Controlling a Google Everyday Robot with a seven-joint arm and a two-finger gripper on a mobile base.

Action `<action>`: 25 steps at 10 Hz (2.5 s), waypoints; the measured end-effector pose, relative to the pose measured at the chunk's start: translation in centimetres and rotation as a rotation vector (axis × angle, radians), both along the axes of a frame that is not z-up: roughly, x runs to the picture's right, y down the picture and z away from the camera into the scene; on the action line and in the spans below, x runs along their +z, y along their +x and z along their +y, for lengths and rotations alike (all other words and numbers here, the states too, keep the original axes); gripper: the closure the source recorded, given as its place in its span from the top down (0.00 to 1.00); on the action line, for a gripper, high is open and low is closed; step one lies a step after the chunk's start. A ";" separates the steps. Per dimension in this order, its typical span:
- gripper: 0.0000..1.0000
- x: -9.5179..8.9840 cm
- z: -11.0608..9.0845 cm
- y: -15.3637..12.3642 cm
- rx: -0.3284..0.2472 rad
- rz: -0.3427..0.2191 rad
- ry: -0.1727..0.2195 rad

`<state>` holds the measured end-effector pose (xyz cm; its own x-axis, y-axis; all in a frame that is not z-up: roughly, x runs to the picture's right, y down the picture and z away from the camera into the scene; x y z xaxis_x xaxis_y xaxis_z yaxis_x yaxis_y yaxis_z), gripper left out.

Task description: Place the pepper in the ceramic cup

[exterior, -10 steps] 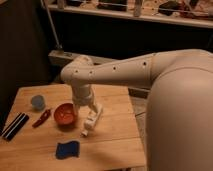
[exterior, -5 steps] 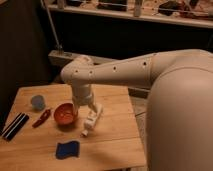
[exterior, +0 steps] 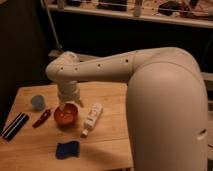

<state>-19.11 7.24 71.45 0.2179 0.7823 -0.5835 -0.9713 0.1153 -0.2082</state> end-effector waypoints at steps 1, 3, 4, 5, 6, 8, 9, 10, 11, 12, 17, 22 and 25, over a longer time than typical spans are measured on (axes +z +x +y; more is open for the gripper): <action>0.65 0.1 -0.4 -1.4 -0.023 -0.001 0.001; 0.65 0.3 -0.2 -5.0 -0.088 0.029 -0.014; 0.65 0.3 -0.1 -7.2 -0.121 0.038 -0.016; 0.65 0.4 0.0 -9.2 -0.143 0.045 -0.023; 0.65 0.5 0.0 -11.4 -0.158 0.045 -0.032; 0.65 0.9 0.7 -15.3 -0.167 0.044 -0.073; 0.65 1.5 1.1 -16.6 -0.159 0.050 -0.096; 0.65 2.1 1.5 -17.6 -0.143 0.052 -0.116; 0.65 3.7 2.2 -18.9 -0.111 0.049 -0.141; 0.65 4.7 2.5 -19.3 -0.098 0.046 -0.144; 0.65 10.3 3.1 -19.1 -0.084 -0.024 -0.098; 0.65 13.0 5.4 -17.2 -0.035 -0.070 -0.108; 0.65 13.4 5.6 -17.5 0.001 -0.073 -0.103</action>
